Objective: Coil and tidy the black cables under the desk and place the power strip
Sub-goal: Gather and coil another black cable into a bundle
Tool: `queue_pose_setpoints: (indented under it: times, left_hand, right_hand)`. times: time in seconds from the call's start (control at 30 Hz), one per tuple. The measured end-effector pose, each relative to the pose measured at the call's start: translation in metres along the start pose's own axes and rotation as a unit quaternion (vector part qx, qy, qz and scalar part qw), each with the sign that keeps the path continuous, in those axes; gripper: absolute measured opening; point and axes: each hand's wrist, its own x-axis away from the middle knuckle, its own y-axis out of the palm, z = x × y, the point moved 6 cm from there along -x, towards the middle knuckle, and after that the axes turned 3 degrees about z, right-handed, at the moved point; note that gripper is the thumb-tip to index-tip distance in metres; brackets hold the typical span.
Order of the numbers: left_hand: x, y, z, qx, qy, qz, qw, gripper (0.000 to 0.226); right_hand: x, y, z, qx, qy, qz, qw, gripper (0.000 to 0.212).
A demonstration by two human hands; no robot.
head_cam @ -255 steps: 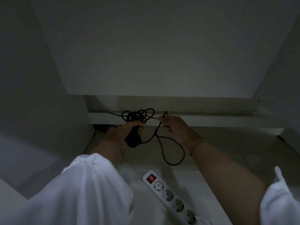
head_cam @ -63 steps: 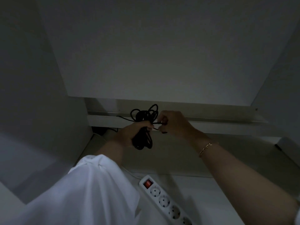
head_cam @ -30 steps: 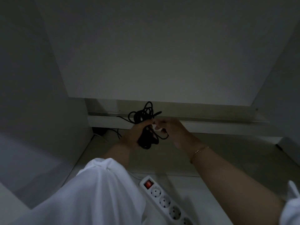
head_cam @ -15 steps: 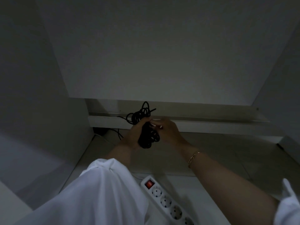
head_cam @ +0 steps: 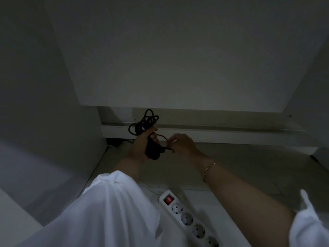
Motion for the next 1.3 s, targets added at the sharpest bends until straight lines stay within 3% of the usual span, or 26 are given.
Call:
queue_pose_setpoints:
  times: [0.1,0.17,0.3,0.37,0.47,0.6,0.83,0.97,1.17,1.3]
  left_hand:
    - [0.003,-0.012,-0.002,0.018,-0.008,0.001,1.0,0.031]
    - [0.005,-0.022,-0.005,0.045,-0.012,0.016,0.999,0.031]
    - [0.009,-0.046,-0.014,0.077,-0.023,0.055,0.995,0.035]
    - [0.01,-0.056,-0.019,0.076,-0.032,0.074,0.994,0.044]
    - [0.01,-0.065,-0.02,0.072,-0.034,0.093,0.993,0.052]
    - [0.012,-0.069,-0.023,0.07,-0.04,0.106,0.991,0.038]
    - [0.006,-0.071,-0.031,0.099,-0.001,0.12,0.988,0.032]
    - [0.003,-0.077,-0.041,0.092,-0.031,0.116,0.989,0.038]
    - [0.0,-0.076,-0.051,0.083,-0.068,0.078,0.991,0.027]
    - [0.002,-0.073,-0.054,0.109,-0.096,0.046,0.988,0.026]
  right_hand:
    - [0.001,0.018,0.011,0.017,0.063,-0.06,0.996,0.02]
    - [0.006,0.023,0.019,-0.061,0.115,-0.066,0.989,0.024]
    - [0.016,0.04,0.022,-0.325,0.221,-0.094,0.915,0.038]
    - [0.015,0.049,0.016,-0.382,0.249,-0.079,0.887,0.039]
    - [0.009,0.051,-0.002,-0.313,0.177,-0.053,0.932,0.038]
    - [0.0,0.055,-0.016,-0.25,0.081,-0.037,0.964,0.031]
    - [-0.008,0.062,-0.017,-0.211,0.059,-0.065,0.974,0.029]
    - [-0.008,0.065,-0.009,-0.161,0.065,-0.086,0.981,0.033]
    - [-0.006,0.073,-0.024,-0.035,0.014,-0.092,0.995,0.028]
    - [-0.005,0.087,-0.016,0.023,0.027,-0.08,0.996,0.028]
